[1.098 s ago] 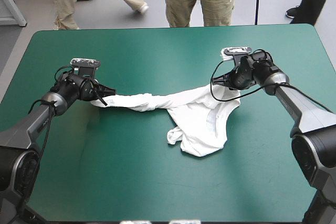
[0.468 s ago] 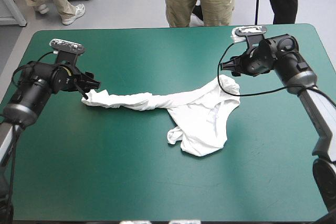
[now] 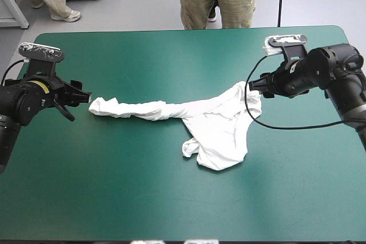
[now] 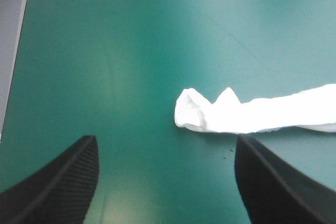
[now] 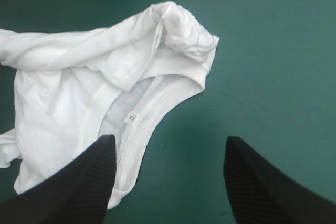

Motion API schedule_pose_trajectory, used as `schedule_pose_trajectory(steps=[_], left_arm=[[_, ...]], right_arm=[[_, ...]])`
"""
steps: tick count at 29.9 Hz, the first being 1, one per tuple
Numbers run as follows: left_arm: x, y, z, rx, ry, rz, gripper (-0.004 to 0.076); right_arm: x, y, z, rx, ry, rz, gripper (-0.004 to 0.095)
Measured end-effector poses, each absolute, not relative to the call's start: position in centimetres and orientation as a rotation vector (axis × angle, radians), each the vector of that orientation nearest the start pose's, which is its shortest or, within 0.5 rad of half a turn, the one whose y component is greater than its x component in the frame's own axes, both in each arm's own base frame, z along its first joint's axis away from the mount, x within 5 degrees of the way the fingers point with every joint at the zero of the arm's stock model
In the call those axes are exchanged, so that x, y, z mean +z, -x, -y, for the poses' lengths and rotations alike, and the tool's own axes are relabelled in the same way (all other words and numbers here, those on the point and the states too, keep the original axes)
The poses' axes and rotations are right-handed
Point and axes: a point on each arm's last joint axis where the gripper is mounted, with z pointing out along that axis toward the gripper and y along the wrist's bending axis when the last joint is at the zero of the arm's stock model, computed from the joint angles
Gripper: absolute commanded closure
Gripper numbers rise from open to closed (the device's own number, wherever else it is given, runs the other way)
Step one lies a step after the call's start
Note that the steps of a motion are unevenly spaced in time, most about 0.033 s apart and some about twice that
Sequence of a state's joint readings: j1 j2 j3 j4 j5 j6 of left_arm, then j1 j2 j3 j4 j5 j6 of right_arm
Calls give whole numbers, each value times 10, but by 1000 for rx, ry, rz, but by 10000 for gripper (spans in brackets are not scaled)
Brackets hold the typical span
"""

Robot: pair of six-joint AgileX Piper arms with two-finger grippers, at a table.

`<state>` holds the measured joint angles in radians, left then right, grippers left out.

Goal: Fold the cloth

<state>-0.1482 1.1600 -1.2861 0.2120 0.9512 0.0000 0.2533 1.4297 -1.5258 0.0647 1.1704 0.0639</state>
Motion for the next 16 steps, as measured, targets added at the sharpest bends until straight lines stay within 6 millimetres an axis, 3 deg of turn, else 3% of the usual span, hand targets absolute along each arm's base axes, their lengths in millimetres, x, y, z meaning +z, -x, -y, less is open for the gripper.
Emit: schedule_pose_trajectory(steps=[6, 16], left_arm=[[398, -239, 19, 167, -178, -2355, 197], [328, -304, 8, 197, -89, -2595, 198]], right_arm=[[385, -277, -79, 219, 243, -2611, 345], [381, -276, -83, 273, 261, -2625, 345]])
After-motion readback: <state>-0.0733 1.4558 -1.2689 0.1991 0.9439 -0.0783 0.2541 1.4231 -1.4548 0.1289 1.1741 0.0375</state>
